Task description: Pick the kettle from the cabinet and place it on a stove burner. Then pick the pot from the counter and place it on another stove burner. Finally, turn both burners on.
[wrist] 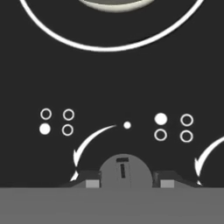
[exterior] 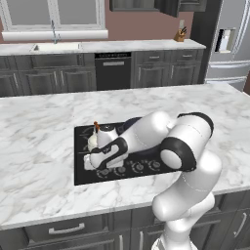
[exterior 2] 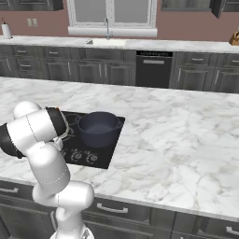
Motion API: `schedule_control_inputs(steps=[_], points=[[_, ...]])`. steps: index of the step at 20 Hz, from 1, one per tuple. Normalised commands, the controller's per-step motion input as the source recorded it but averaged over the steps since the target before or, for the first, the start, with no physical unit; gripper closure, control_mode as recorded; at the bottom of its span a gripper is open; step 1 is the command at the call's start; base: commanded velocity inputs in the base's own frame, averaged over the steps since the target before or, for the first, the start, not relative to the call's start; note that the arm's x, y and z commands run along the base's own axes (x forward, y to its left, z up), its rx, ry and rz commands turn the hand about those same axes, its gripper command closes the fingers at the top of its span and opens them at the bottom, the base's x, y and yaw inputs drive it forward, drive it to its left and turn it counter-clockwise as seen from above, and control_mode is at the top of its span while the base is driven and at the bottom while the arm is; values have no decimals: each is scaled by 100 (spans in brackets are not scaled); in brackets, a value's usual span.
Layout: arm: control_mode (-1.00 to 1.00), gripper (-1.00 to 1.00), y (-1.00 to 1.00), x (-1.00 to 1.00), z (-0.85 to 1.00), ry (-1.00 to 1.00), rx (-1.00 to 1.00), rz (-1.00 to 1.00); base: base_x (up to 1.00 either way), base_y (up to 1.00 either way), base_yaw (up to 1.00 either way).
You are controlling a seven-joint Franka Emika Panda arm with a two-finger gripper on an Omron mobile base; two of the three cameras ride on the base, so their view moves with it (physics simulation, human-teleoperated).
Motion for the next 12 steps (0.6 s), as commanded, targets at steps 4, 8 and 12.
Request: schedule_control_inputs(steps=[4, 8, 12], points=[[-100, 100, 2, -7, -21, 0, -1, 16, 0, 0, 0], [-100, 100, 0, -22, -27, 0, 0, 17, 0, 0, 0], [-100, 100, 2, -33, -29, 0, 0, 17, 0, 0, 0]])
